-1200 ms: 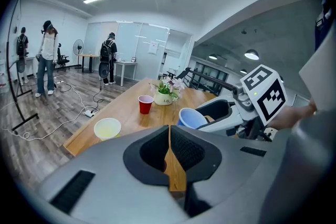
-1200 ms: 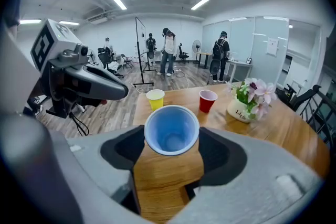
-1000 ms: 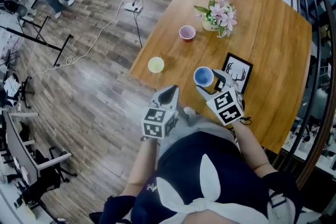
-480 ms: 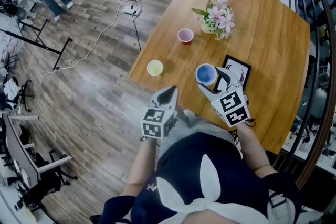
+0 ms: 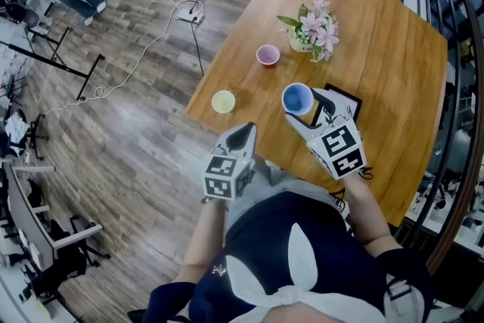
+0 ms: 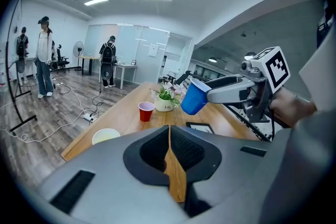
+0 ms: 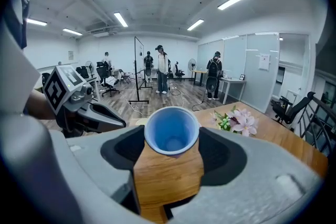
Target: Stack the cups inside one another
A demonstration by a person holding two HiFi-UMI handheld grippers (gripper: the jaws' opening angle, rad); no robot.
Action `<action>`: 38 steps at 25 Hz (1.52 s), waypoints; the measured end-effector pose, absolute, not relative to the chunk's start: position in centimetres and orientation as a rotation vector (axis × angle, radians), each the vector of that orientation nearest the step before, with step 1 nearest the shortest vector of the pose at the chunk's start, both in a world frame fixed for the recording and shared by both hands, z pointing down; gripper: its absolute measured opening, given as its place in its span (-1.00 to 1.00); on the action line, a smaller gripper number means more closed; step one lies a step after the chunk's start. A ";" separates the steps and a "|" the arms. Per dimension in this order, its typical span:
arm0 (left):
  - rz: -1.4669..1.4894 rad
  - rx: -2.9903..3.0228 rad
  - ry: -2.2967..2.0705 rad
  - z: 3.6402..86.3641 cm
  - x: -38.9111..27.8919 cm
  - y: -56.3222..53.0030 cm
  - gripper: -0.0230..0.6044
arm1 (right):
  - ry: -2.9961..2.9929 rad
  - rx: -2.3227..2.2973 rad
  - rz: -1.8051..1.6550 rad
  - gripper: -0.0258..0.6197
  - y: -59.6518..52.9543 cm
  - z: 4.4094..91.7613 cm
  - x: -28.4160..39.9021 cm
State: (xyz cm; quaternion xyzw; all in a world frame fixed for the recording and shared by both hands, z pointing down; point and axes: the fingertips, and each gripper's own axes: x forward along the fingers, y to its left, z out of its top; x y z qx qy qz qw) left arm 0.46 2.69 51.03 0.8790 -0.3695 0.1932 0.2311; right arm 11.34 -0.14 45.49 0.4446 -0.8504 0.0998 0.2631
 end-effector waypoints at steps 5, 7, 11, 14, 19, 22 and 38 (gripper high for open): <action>0.523 2.420 -1.021 50.7 0.5 2.1 -0.84 | -2.316 1.207 0.248 0.06 -1.2 44.5 11.5; 0.520 2.421 -1.023 50.6 0.4 2.0 -0.84 | -2.321 1.211 0.244 0.06 -1.5 44.2 11.4; 0.517 2.419 -1.027 50.6 0.5 1.6 -0.84 | -2.340 1.217 0.234 0.06 -2.3 43.5 11.5; 0.513 2.420 -1.028 50.6 0.7 1.3 -0.84 | -2.324 1.220 0.202 0.06 -3.0 42.9 11.7; 0.512 2.418 -1.021 50.5 0.5 0.3 -0.84 | -2.298 1.247 0.097 0.06 -6.0 40.6 11.6; 0.515 2.419 -1.003 50.5 0.4 -0.5 -0.84 | -2.298 1.271 0.092 0.06 -7.8 39.8 11.6; 0.528 2.476 -0.924 48.6 -1.0 -7.0 -0.84 | -2.275 1.312 0.146 0.06 -13.5 39.9 9.6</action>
